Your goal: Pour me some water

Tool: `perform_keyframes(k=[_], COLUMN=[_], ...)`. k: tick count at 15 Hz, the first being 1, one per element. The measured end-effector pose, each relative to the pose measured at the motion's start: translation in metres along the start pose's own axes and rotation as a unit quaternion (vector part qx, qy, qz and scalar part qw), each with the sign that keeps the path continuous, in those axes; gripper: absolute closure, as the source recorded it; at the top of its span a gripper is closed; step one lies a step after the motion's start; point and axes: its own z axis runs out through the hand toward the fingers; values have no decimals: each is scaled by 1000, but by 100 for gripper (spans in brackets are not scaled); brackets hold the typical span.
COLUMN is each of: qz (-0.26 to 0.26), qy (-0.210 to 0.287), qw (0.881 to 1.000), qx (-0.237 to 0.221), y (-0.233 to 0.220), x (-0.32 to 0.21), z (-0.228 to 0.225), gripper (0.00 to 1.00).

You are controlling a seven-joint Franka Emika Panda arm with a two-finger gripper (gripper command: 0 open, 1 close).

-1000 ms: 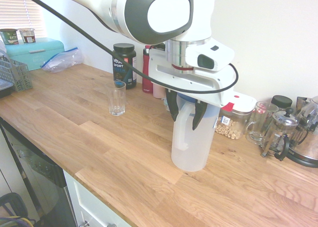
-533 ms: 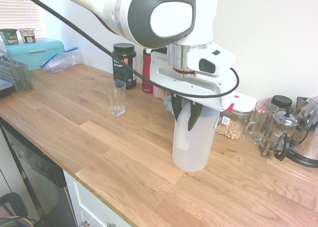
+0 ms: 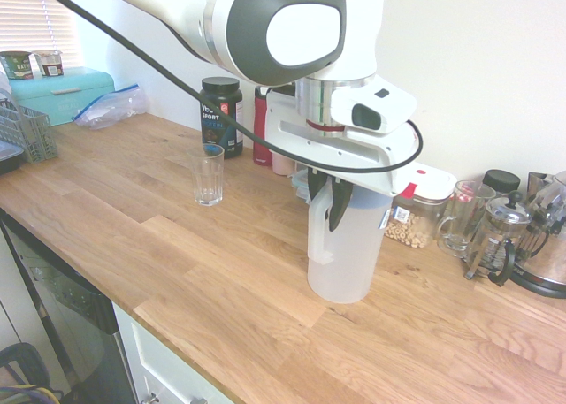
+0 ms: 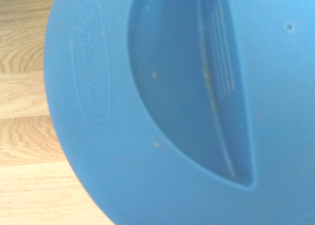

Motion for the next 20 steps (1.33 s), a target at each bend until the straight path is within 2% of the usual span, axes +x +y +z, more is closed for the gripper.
perform_keyframes(k=[2,5,7,10,13,16,18,20], qz=[-3,-32,-79,-169,-239,-301,-338,-375], qy=[7,27,34,26,20,10,1,-3], qw=[1000,999,996,985,971,951,934,912], qx=[1,10,14,6,-16,-73,-117,-168], y=[-4,-17,-35,-86,-144,-194,-221,-243], x=[-6,-32,-63,-113,-148,-166,-179,-194], z=[-13,-57,-84,-99,-98,-92,-89,-86], gripper=[100,100,100,100,100,100,100,100])
